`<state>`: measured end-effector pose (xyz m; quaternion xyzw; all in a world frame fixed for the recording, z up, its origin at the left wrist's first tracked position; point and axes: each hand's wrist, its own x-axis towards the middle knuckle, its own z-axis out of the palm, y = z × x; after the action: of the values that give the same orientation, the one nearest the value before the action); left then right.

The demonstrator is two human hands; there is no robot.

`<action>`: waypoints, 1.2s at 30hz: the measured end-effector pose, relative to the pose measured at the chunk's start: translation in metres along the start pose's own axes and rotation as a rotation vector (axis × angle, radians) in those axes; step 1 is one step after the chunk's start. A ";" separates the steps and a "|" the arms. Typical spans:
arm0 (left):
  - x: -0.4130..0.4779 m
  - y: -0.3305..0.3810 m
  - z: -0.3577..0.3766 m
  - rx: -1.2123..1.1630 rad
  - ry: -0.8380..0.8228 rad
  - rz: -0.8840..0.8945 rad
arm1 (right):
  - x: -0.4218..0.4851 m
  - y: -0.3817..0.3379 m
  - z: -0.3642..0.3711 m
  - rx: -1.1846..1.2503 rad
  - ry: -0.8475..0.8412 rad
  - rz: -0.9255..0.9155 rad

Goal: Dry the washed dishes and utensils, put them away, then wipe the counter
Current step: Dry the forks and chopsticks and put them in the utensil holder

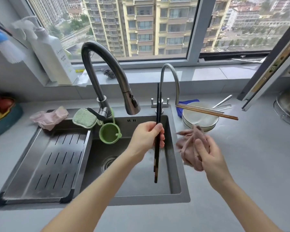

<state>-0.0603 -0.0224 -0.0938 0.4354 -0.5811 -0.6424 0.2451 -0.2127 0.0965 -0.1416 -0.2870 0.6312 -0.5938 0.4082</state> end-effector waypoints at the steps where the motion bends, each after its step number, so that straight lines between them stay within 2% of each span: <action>1: 0.001 -0.001 0.000 0.072 -0.081 -0.022 | 0.006 -0.013 0.005 0.065 -0.030 -0.035; 3: 0.001 0.000 0.005 0.178 -0.255 -0.056 | 0.017 -0.032 0.026 0.147 -0.114 -0.107; 5: -0.001 0.001 0.011 0.206 -0.374 -0.105 | 0.029 -0.038 0.044 0.159 -0.076 -0.119; 7: -0.001 0.003 0.011 0.205 -0.394 -0.146 | 0.037 -0.039 0.054 0.166 0.052 -0.087; 11: 0.000 0.012 0.005 0.172 -0.393 -0.217 | 0.044 -0.043 0.062 0.267 0.137 -0.007; 14: -0.012 0.011 -0.005 0.189 -0.472 -0.322 | 0.062 -0.065 0.042 0.362 0.261 0.022; 16: -0.016 0.007 -0.017 0.077 -0.418 -0.338 | 0.066 -0.076 0.019 0.362 0.326 0.035; 18: -0.012 0.006 -0.024 -0.159 -0.275 -0.300 | 0.053 -0.075 0.012 0.349 0.242 0.072; 20: -0.007 0.010 -0.020 -0.298 -0.175 -0.261 | 0.033 -0.064 0.020 0.332 0.054 0.174; 22: -0.005 0.014 -0.008 -0.240 -0.116 -0.217 | 0.012 -0.055 0.038 0.320 -0.153 0.253; 24: -0.005 0.015 0.001 -0.182 -0.063 -0.206 | 0.000 -0.051 0.055 0.271 -0.274 0.272; 28: -0.007 0.017 0.003 -0.221 -0.045 -0.271 | -0.001 -0.055 0.065 0.195 -0.273 0.222; 33: -0.010 0.018 -0.016 -0.184 -0.161 -0.254 | 0.001 -0.059 0.052 0.141 -0.377 0.325; 36: -0.007 0.028 -0.038 -0.184 0.055 -0.151 | 0.004 -0.065 0.042 0.122 -0.437 0.339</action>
<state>-0.0297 -0.0428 -0.0630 0.4710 -0.4782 -0.6976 0.2508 -0.1871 0.0629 -0.0765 -0.2735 0.5303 -0.4781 0.6445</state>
